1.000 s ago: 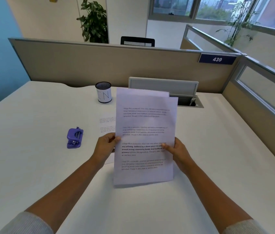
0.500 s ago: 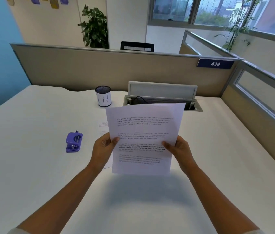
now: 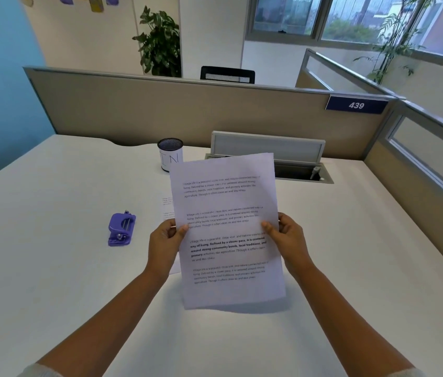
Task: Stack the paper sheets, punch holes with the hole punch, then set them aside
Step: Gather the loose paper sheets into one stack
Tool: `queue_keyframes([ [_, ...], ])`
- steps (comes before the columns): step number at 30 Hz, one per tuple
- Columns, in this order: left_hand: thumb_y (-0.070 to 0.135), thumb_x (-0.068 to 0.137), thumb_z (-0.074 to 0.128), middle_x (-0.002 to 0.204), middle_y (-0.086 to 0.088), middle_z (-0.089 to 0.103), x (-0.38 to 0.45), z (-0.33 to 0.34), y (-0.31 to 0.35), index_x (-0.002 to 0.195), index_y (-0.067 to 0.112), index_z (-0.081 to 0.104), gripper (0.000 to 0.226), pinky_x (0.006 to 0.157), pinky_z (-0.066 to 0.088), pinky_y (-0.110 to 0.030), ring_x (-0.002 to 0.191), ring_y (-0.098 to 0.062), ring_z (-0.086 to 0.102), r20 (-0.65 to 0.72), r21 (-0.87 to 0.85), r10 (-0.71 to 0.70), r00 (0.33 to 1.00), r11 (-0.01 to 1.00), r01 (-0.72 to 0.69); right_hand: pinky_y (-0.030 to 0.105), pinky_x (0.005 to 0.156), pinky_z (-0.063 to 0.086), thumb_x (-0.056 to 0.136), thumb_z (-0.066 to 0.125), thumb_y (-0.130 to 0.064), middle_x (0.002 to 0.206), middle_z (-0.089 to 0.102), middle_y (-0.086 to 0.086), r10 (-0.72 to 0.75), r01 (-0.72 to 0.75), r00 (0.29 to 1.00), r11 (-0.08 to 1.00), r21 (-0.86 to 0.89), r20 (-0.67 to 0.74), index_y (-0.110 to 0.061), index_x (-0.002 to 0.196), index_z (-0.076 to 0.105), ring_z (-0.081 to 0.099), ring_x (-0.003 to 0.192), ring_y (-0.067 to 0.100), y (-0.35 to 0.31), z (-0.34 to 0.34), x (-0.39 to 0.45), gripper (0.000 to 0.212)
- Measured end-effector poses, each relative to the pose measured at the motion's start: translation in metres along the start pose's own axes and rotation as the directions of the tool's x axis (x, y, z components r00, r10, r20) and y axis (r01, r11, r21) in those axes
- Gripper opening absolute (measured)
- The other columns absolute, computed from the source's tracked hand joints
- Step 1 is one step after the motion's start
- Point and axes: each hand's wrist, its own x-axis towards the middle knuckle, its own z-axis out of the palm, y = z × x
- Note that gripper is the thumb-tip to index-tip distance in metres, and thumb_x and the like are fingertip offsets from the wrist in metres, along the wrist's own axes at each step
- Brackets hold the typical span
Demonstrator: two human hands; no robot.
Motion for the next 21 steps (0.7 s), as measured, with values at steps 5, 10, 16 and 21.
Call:
queue_keyframes([
  [5,0.018,0.087,0.059,0.094,-0.01,0.067,0.003,-0.005,-0.011,0.098,0.015,0.046,0.018,0.062,0.054,-0.027,0.077,-0.018,0.065,-0.133,0.026,-0.056,0.99,0.998,0.06,0.025,0.063,0.059,0.088,0.059,-0.019,0.088,0.072,-0.002,-0.02,0.021,1.0,0.996,-0.09,0.009,-0.028,0.095,0.057,0.072,0.069,0.01,0.005,0.014,0.008,0.012],
  [10,0.017,0.088,0.057,0.092,-0.012,0.066,0.011,-0.009,-0.015,0.098,0.012,0.044,0.017,0.053,0.052,-0.017,0.072,-0.016,0.063,-0.188,0.077,-0.078,0.979,0.993,0.094,0.028,0.068,0.06,0.088,0.059,-0.021,0.095,0.071,0.003,0.056,-0.052,0.998,0.99,-0.128,0.033,-0.019,0.11,0.054,0.071,0.08,0.018,0.015,0.023,0.016,0.022],
  [16,0.012,0.088,0.056,0.101,-0.01,0.064,0.016,-0.032,-0.031,0.105,0.015,0.051,0.018,0.077,0.052,-0.038,0.085,-0.025,0.062,-0.189,0.057,-0.283,0.94,0.953,0.298,0.023,0.07,0.057,0.095,0.047,-0.022,0.095,0.067,0.0,0.15,-0.114,0.978,0.967,-0.226,0.148,-0.018,0.104,0.058,0.067,0.084,0.014,0.032,0.032,0.027,0.015],
  [21,0.012,0.088,0.055,0.102,-0.013,0.065,0.011,-0.061,-0.049,0.105,0.011,0.057,0.018,0.081,0.053,-0.043,0.085,-0.03,0.063,-0.265,0.13,-0.367,0.892,0.903,0.41,0.025,0.088,0.044,0.1,0.027,-0.031,0.109,0.061,-0.005,0.154,0.019,0.943,0.859,-0.511,0.294,-0.018,0.114,0.057,0.058,0.1,0.014,0.058,0.049,0.029,0.036],
])
